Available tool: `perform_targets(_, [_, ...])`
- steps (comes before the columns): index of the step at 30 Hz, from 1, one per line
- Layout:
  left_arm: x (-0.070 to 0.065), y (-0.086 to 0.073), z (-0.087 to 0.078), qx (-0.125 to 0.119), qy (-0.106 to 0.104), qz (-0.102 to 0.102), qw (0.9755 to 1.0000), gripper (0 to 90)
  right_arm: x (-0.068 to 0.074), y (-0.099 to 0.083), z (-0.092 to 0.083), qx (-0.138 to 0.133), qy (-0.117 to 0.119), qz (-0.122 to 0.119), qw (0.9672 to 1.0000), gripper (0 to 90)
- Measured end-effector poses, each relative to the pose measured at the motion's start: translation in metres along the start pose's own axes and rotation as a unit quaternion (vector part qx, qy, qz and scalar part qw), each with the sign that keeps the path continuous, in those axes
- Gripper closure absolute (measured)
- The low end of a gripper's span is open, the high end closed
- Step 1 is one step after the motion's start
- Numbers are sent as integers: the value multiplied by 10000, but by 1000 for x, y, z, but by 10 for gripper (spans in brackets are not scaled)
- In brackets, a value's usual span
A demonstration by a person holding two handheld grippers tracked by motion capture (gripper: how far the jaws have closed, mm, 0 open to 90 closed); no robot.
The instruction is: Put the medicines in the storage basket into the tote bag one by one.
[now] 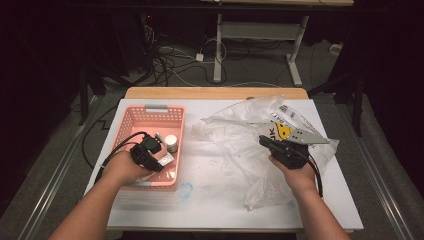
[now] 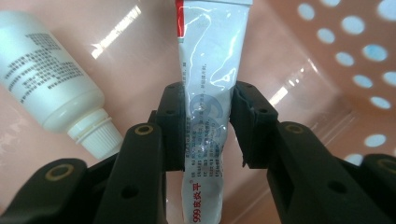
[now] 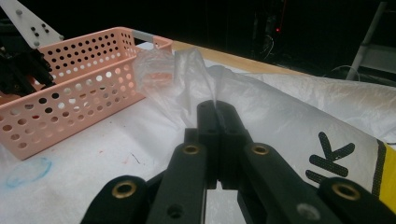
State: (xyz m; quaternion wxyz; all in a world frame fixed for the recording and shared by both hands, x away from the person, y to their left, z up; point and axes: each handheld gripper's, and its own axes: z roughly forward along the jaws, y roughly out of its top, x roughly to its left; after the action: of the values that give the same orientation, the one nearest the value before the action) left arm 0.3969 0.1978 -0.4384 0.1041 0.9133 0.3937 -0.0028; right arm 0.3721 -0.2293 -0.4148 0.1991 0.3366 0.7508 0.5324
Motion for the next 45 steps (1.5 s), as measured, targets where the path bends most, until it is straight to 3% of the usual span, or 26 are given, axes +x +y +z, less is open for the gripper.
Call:
perform_targets(5, [0,-2,-3,-205,-13,-55,9998,648,0,0,-1,-14,-2,-14,10000,900])
perform_targets(10, [-2,-8,-13,-698,67,-143,9974,649,-1,1,-2,-35,-8,-12,10000,900])
perform_targets(11, [-2,-8,-13,-698,67,-143,9974,649,-1,1,-2,-35,-8,-12,10000,900])
perform_targets(12, [-4,-10,-17,-915,65,-186,9956,649,-1,1,-2,-47,-12,-8,10000,900])
perform_targets(13, [-4,-10,-17,-915,65,-186,9956,648,-1,1,-2,-47,-12,-8,10000,900])
perform_targets(14, [-6,-12,-19,-1112,54,-251,9935,648,-1,1,-3,-60,-18,-6,10000,900])
perform_targets(19, [-9,-17,-22,-1383,87,-295,9899,649,-1,2,-3,-73,-25,-15,10000,900])
perform_targets(20, [-10,-20,-24,-1544,82,-355,9873,648,-1,2,-3,-82,-28,-6,10000,900])
perform_targets(21, [-10,-20,-24,-1544,82,-355,9873,648,-1,2,-3,-82,-28,-6,10000,900])
perform_targets(22, [-10,-24,-26,-1725,102,-396,9842,648,-1,2,-4,-101,-26,2,9999,900])
perform_targets(23, [-10,-24,-26,-1725,102,-396,9842,649,-1,2,-4,-101,-26,2,9999,900])
perform_targets(24, [-11,-28,-28,-1877,87,-451,9812,648,-1,2,-5,-109,-24,-4,9999,900])
perform_targets(25, [-11,-28,-28,-1877,87,-451,9812,648,-1,2,-5,-110,-22,-6,9999,900])
perform_targets(26, [-12,-33,-30,-2041,33,-515,9776,649,-1,2,-5,-111,-21,-13,9999,900])
perform_targets(27, [-12,-33,-30,-2041,33,-515,9776,648,-1,2,-5,-111,-21,-13,9999,900])
perform_targets(28, [-13,-38,-31,-2200,79,-569,9738,649,-1,2,-5,-103,-21,0,9999,900])
perform_targets(29, [-13,-38,-31,-2200,79,-569,9738,649,-1,2,-5,-103,-21,0,9999,900])
perform_targets(30, [-15,-43,-32,-2352,90,-581,9702,649,-1,2,-5,-97,-25,5,9999,900])
perform_targets(31, [-15,-43,-32,-2352,90,-581,9702,648,-1,2,-5,-97,-25,5,9999,900])
perform_targets(32, [-19,-47,-33,-2492,203,-565,9666,648,-1,2,-4,-94,-18,14,10000,900])
perform_targets(33, [-19,-47,-33,-2492,203,-565,9666,649,-1,2,-4,-94,-18,14,10000,900])
perform_targets(36, [-24,-57,-34,-2743,231,-616,9594,648,-1,0,-3,-64,-9,-1,10000,900])
perform_targets(37, [-24,-57,-34,-2743,231,-616,9594,649,-1,0,-3,-64,-9,-1,10000,900])
perform_targets(39, [-26,-61,-32,-2819,232,-619,9572,649,0,0,-3,-59,-4,5,10000,900])
perform_targets(44, [-33,-70,-25,-3065,276,-661,9492,649,-1,0,-4,-73,-12,13,10000,900])
perform_targets(45, [-33,-70,-25,-3065,276,-661,9492,649,-1,0,-4,-73,-12,13,10000,900])
